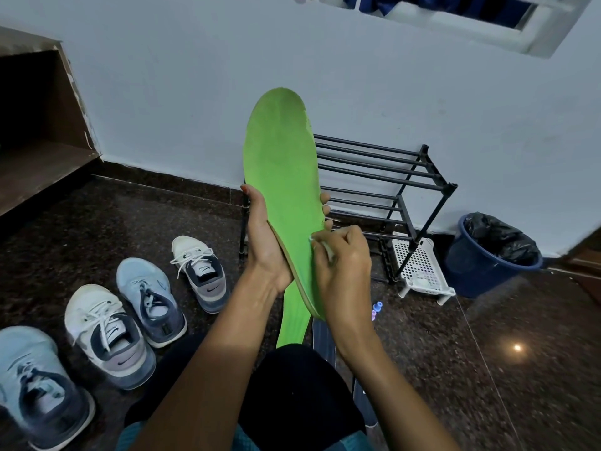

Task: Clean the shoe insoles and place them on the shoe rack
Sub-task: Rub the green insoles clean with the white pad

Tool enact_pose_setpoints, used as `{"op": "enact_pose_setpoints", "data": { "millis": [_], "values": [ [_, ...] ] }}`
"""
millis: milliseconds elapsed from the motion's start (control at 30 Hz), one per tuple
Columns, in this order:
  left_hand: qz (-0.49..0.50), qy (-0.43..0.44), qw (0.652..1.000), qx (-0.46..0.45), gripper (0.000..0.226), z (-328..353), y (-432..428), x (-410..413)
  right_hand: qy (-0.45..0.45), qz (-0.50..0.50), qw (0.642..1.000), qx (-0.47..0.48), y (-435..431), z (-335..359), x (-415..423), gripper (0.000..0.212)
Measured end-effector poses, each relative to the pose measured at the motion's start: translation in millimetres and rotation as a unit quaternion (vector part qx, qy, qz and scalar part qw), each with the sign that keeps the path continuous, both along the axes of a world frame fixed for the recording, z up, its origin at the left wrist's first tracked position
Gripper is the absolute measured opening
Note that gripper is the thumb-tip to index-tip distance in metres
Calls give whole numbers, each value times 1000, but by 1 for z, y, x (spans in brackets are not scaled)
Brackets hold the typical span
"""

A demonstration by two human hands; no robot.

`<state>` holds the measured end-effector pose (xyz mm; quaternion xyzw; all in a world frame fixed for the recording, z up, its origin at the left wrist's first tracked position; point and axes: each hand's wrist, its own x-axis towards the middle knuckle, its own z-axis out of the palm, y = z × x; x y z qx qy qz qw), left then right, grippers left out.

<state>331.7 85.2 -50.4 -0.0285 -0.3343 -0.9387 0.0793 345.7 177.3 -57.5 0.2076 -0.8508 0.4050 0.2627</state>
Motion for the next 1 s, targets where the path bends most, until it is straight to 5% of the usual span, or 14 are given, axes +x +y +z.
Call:
{"op": "enact_pose_setpoints", "data": {
  "millis": [267,567,833,1000],
  "values": [
    [17,10,1000,3,91,3,-1,1,-62,92,991,-68,-2,-7,30,14],
    [10,-4,1000,-21,92,-1,-1,1,-25,2,999,-35,0,5,-3,13],
    [15,12,1000,17,91,4,0,0,-39,75,995,-51,-2,-6,20,14],
    [6,3,1000,-1,91,0,0,-1,-10,38,999,-27,0,1,5,13]
  ]
}}
